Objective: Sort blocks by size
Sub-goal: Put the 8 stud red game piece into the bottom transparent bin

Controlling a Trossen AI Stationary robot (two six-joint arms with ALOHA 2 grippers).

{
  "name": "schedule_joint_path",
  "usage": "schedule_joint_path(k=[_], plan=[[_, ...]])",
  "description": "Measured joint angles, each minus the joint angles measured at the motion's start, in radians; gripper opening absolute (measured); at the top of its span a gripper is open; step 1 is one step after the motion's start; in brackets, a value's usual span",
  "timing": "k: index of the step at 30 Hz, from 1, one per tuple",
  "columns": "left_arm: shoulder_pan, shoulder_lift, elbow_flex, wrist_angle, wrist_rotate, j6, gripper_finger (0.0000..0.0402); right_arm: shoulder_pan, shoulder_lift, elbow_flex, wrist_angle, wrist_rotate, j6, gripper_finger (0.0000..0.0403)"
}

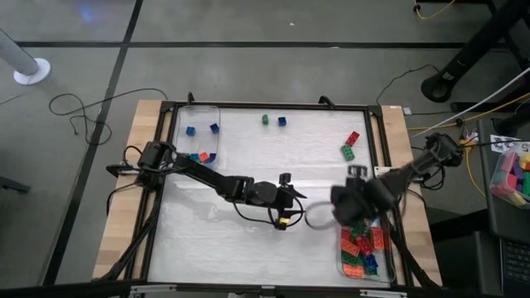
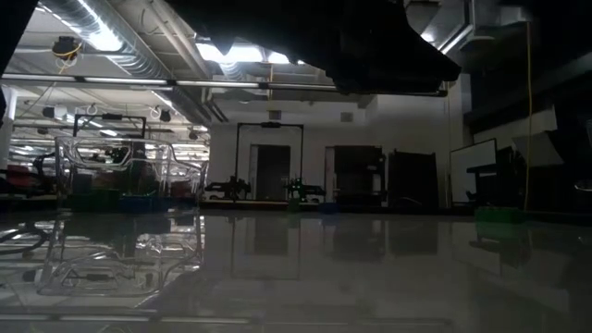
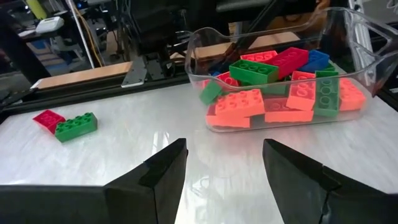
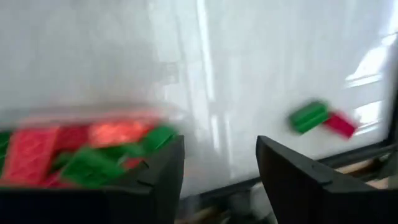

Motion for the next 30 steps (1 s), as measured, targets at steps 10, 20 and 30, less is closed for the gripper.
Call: schedule_joint_path(k=[10,20,30], plan=[[0.048,-0.012,0.0,-0.062,0.0,-0.001,0.0198,-0.474,-0.167,-0.014,0.013,0.148,-0.349,0.0177],[0.121,-0.085,-0.001,-0.272,0.0,-0.102,0.0198,-1.062,-0.403,-0.312,0.331,0.089,-0.174,0.0176],[0.141,-0.085,-0.001,-0.317,0.0,-0.113,0.0198,-1.355,-0.332,-0.474,0.527,-0.031,-0.097,0.0176]])
